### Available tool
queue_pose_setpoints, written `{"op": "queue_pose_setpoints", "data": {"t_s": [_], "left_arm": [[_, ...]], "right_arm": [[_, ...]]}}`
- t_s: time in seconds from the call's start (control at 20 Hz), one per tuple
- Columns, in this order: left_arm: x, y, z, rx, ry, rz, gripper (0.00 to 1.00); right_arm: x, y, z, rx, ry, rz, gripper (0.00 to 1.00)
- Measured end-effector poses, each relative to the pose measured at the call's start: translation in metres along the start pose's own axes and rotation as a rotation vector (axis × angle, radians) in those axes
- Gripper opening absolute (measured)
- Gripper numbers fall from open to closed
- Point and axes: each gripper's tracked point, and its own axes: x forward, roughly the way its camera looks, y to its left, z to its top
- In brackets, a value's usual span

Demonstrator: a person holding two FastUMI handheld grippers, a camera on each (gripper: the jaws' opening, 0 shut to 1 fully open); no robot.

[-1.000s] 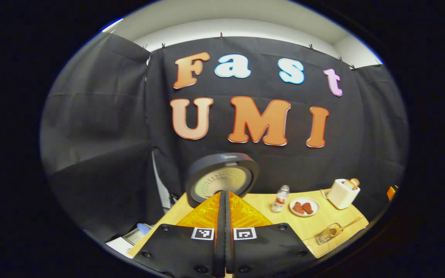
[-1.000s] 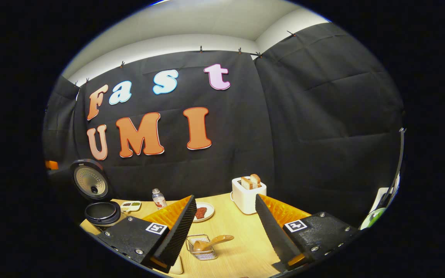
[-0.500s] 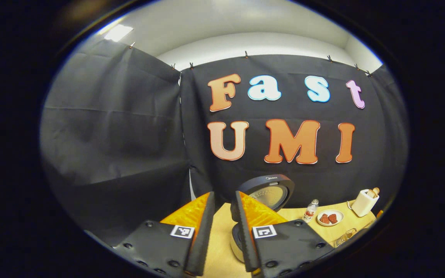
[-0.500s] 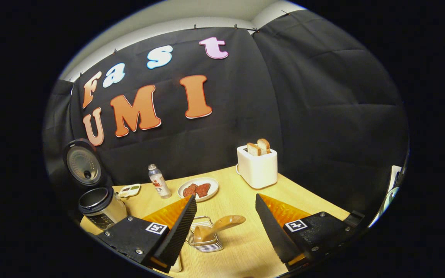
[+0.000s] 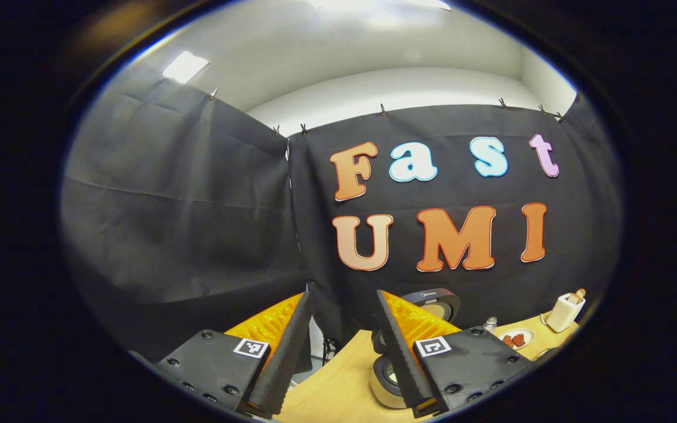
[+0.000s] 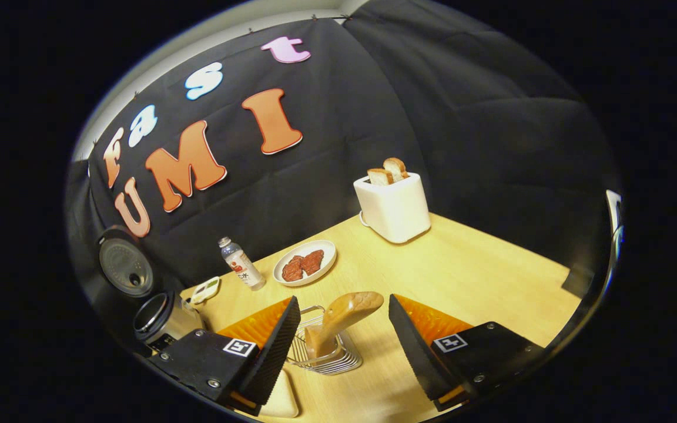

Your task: Close the left gripper, press the button to open the rice cooker; take a wooden spoon from the chopstick holder with the right hand, scoop a spoonful of rice and pour it into the rice cooker, then put the wooden spoon back into the chopstick holder.

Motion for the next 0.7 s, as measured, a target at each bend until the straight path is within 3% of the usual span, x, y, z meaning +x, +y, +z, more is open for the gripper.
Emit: {"op": "queue_pose_setpoints", "data": {"t_s": [0.25,0.35,0.4,0.5,0.7], "left_arm": [[-0.004,0.01,-0.013,0.016,0.031,0.021,1.0],[-0.003,0.014,-0.021,0.003,0.059,0.031,0.98],[-0.003,0.017,-0.027,-0.003,0.072,0.036,0.98],[-0.002,0.02,-0.034,-0.013,0.093,0.038,0.99],[0.003,0.014,-0.034,-0.03,0.095,0.007,0.97]], "right_arm": [[0.012,0.002,-0.002,0.135,0.028,0.021,0.76],[0.02,0.005,-0.006,0.157,0.054,0.031,0.62],[0.018,0.011,-0.006,0.185,0.071,0.051,0.46],[0.018,0.022,0.0,0.253,0.092,0.07,0.28],[0.019,0.032,0.003,0.177,0.101,0.046,0.12]]}}
